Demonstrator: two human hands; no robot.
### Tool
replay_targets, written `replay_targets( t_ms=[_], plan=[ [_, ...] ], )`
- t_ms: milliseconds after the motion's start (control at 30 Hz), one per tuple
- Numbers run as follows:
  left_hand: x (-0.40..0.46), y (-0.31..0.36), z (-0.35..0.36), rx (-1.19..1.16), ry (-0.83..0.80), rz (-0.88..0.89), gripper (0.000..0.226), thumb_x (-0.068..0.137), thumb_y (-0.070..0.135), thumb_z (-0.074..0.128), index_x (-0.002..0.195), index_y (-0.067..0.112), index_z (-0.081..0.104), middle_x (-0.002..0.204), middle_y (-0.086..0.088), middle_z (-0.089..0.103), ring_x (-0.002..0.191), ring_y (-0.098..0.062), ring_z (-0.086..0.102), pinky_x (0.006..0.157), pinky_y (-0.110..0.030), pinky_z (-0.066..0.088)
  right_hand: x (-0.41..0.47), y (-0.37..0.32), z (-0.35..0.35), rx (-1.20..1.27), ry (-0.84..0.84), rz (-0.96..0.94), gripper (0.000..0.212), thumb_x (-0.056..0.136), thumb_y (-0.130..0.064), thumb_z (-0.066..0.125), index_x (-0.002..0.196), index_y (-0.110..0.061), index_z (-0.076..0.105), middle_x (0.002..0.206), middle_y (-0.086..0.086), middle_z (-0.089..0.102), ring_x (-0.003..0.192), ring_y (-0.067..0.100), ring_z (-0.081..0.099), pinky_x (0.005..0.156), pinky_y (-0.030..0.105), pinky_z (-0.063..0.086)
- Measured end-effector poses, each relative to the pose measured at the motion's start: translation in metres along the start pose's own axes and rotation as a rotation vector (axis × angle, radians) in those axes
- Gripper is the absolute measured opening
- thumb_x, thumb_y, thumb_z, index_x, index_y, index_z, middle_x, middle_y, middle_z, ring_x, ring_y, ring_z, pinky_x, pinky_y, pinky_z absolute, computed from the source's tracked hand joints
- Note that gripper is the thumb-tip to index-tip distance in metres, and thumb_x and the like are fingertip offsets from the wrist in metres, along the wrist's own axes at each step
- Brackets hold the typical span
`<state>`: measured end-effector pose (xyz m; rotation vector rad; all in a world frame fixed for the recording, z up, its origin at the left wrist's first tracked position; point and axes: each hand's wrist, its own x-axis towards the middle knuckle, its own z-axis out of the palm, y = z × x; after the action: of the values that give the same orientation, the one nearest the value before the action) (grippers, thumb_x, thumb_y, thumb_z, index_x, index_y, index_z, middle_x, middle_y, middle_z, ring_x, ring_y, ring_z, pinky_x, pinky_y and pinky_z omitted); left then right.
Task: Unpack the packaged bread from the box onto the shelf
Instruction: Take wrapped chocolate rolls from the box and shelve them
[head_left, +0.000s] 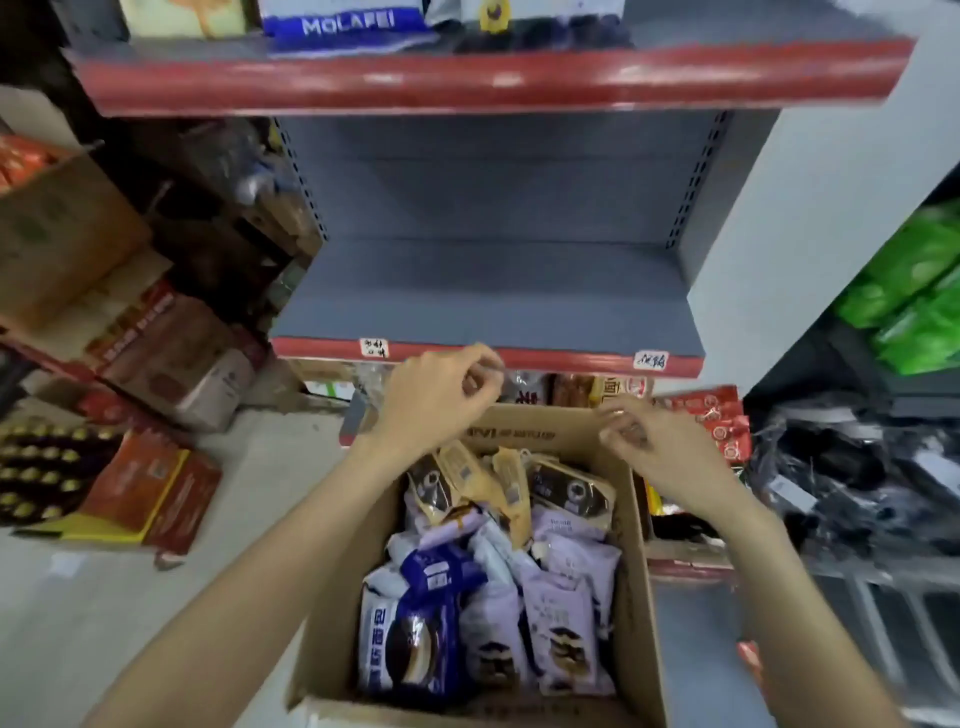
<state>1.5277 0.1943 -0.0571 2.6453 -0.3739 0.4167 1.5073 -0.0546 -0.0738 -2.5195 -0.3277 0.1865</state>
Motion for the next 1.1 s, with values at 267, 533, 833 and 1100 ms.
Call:
replay_targets(
  t_ms=[267,533,833,1100],
  plan=[
    [-0.134,-0.053,0.104,-0.016,-0.540,-0.521,0.024,0.088,0.030,0.056,0.111,0.031,0.062,0.110,0.009,0.068,0.100,-0.017,0.064,0.081,-0.034,0.052,-0.038,0.085,0.115,0.031,-0.399,0.206,0.028,0.093,-0.025,0.053,0.121,-0.020,0.055,0.119,0.004,0.064,0.106,0.024,0.061,0.088,0.038,0.049],
    [-0.185,-0.100,0.191,-0.248,-0.311,-0.930,0.031,0.091,0.020,0.058,0.122,0.016,0.059,0.119,-0.006,0.062,0.106,-0.023,0.059,0.076,-0.020,0.037,-0.007,0.115,0.219,-0.016,-0.259,0.221,0.038,0.090,-0.030,0.057,0.126,-0.019,0.052,0.127,0.010,0.055,0.112,0.032,0.054,0.086,0.038,0.046],
    [-0.118,-0.165,0.272,0.018,-0.463,-0.326,0.072,0.081,0.019,0.069,0.143,0.022,0.033,0.148,-0.006,0.032,0.132,-0.030,0.031,0.103,-0.045,0.035,0.098,0.132,0.306,-0.170,-0.432,0.209,0.100,0.078,-0.056,0.065,0.147,-0.038,-0.005,0.155,0.016,0.006,0.138,0.040,0.018,0.105,0.053,0.028],
    [-0.096,-0.185,0.311,0.243,-0.669,-0.108,0.077,0.080,0.015,0.065,0.145,0.026,0.025,0.149,0.004,0.026,0.138,-0.021,0.019,0.107,-0.040,0.025,0.119,0.143,0.321,-0.323,-0.492,0.146,0.081,0.082,-0.034,0.065,0.143,-0.049,0.014,0.156,0.012,-0.010,0.128,0.040,0.027,0.103,0.050,0.028]
  ],
)
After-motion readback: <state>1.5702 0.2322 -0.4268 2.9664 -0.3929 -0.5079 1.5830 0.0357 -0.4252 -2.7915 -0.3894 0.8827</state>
